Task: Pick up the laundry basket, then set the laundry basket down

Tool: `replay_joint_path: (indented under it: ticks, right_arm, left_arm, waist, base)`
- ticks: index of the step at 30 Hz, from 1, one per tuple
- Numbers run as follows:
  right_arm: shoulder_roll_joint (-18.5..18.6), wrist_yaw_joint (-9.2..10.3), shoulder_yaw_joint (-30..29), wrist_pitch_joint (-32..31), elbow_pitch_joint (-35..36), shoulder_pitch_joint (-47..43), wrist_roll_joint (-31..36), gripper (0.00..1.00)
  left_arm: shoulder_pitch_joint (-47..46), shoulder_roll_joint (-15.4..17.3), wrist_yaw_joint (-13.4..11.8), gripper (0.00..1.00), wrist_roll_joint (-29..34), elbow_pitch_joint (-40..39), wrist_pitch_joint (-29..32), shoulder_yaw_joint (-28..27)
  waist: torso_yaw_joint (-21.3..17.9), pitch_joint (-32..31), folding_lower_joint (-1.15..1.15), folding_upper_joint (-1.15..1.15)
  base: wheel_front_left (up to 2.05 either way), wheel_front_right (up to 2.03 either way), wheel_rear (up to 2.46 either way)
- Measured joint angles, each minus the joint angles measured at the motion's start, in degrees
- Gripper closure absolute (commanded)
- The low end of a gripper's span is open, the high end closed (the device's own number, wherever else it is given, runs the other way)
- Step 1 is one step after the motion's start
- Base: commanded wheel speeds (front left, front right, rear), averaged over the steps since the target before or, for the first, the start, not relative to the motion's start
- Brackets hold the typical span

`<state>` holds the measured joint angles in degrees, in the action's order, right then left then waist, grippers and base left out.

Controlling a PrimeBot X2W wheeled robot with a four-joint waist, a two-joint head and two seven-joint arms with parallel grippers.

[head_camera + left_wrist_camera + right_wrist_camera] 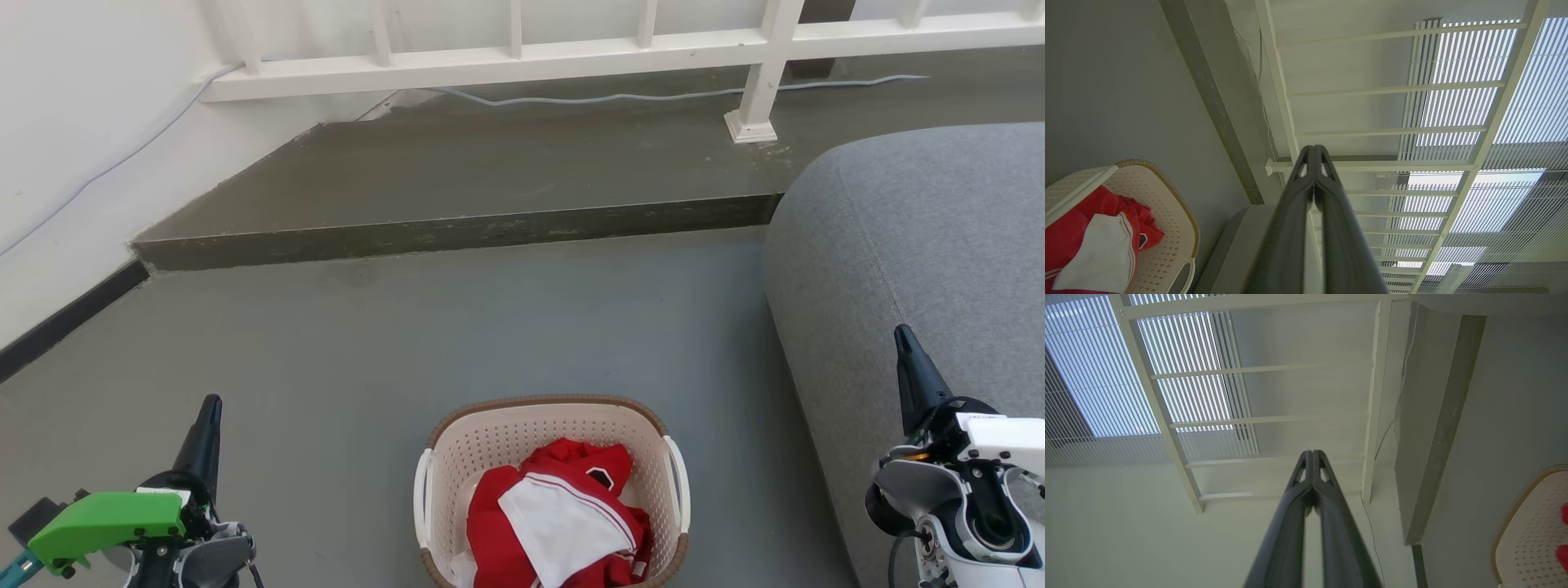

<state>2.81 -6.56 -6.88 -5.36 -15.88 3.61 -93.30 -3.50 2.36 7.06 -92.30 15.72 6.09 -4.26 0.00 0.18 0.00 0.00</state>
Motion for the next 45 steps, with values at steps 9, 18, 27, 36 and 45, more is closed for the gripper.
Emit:
replay_joint_path:
  ticks: [9, 18, 27, 36, 45]
  right_arm:
    - [-0.01, 0.00, -0.01, -0.01, 0.00, 0.00, 0.00, 1.00]
    - [-1.41, 0.10, 0.18, 0.22, -2.59, -2.68, -0.07, 0.00]
    - [-1.38, 0.10, 1.04, 1.24, -1.09, -2.60, -1.58, 0.00]
    - [-1.32, 0.10, 2.44, 2.68, 1.00, -2.31, -0.96, 0.00]
    - [-0.59, 0.09, 5.11, 4.57, 3.15, -1.62, 3.15, 0.00]
  left_arm:
    - [0.00, 0.00, 0.00, 1.00, 0.00, 0.00, 0.00, -0.01]
    - [2.34, -1.27, -0.05, 0.00, 0.01, 2.64, -0.18, 0.62]
    - [2.33, -1.27, -0.05, 0.00, 0.30, 1.80, -1.23, 1.09]
    - [2.27, -1.25, -0.05, 0.00, 2.16, 0.05, -3.58, 2.50]
    - [2.06, -0.10, -0.05, 0.00, 7.44, -1.56, -5.68, 4.70]
  waist:
    - [0.00, 0.00, 0.00, 0.00]
    - [-0.01, 0.02, 0.00, 0.00]
    - [-0.08, 0.16, 0.00, 0.00]
    - [-0.22, 0.40, 0.00, 0.00]
    - [-0.42, 0.64, 0.00, 0.00]
  base:
    - [0.00, 0.00, 0.00]
    - [0.00, 0.00, 0.00]
    - [0.00, 0.00, 0.00]
    - [0.00, 0.00, 0.00]
    - [0.00, 0.00, 0.00]
